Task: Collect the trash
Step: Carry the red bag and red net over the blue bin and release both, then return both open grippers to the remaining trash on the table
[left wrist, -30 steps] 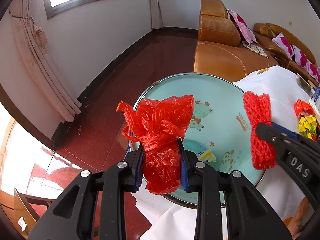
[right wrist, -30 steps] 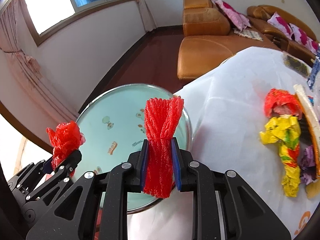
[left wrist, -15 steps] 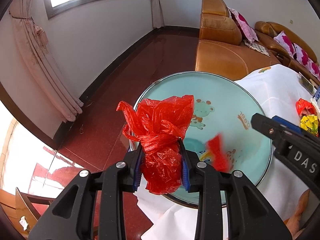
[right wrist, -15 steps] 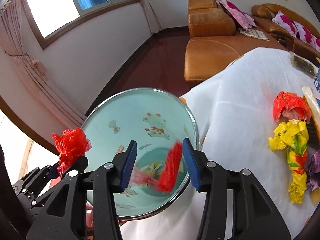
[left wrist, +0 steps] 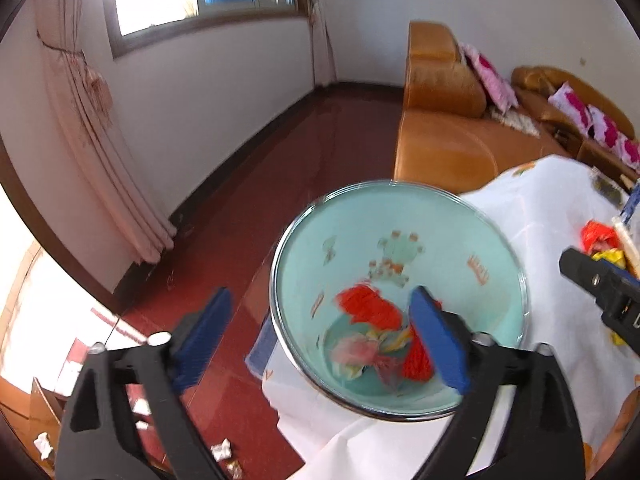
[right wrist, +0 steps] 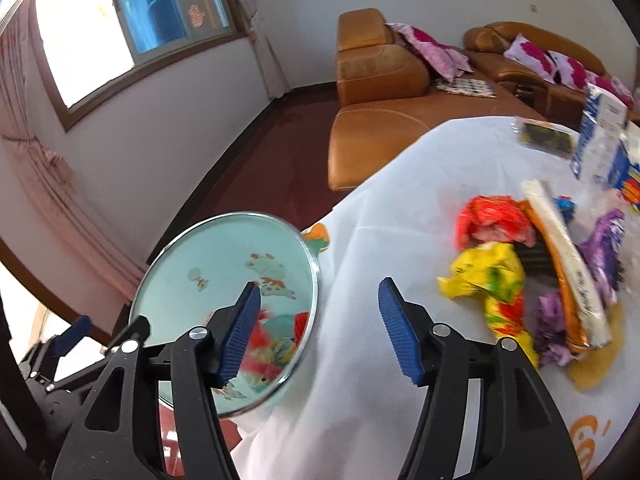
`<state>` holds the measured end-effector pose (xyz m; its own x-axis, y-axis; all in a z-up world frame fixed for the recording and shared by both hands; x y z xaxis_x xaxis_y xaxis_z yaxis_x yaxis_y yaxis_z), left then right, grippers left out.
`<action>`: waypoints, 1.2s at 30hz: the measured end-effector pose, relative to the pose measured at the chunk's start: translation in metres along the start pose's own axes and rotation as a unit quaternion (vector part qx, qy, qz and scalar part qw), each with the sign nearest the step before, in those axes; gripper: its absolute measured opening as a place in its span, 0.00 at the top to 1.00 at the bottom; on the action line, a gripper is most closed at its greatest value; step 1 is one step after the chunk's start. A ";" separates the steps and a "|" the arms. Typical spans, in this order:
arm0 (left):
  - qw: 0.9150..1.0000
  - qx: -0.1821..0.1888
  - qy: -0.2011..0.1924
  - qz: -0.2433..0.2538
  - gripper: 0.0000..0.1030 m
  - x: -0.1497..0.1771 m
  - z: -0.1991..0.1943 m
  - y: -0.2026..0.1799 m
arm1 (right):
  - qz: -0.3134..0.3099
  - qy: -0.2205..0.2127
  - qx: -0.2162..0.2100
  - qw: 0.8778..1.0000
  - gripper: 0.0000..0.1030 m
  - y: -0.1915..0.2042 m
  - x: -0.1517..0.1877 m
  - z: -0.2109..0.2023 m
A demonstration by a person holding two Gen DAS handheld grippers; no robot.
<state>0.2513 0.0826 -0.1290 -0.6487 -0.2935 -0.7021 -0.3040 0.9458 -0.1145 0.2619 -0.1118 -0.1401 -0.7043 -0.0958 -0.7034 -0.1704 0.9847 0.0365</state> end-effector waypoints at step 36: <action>0.996 0.072 0.029 0.055 0.15 0.049 -0.031 -0.093 | 0.137 -0.021 0.153 0.978 0.40 -0.180 0.104 -0.110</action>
<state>0.2263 -0.0244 -0.1308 -0.7128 -0.1916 -0.6747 -0.1293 0.9814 -0.1421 0.1435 -0.3148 -0.1417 -0.6639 0.1768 -0.7266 0.2396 0.9707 0.0172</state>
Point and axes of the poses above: each gripper's, at about its wrist camera, not at the fingertips, and z roughly the way its jaws point, y to its left, x to its underside, the point moved 5 cm from there along z, roughly the way its jaws point, and after that the axes turned 14 degrees about -z, right-handed, at the moved point
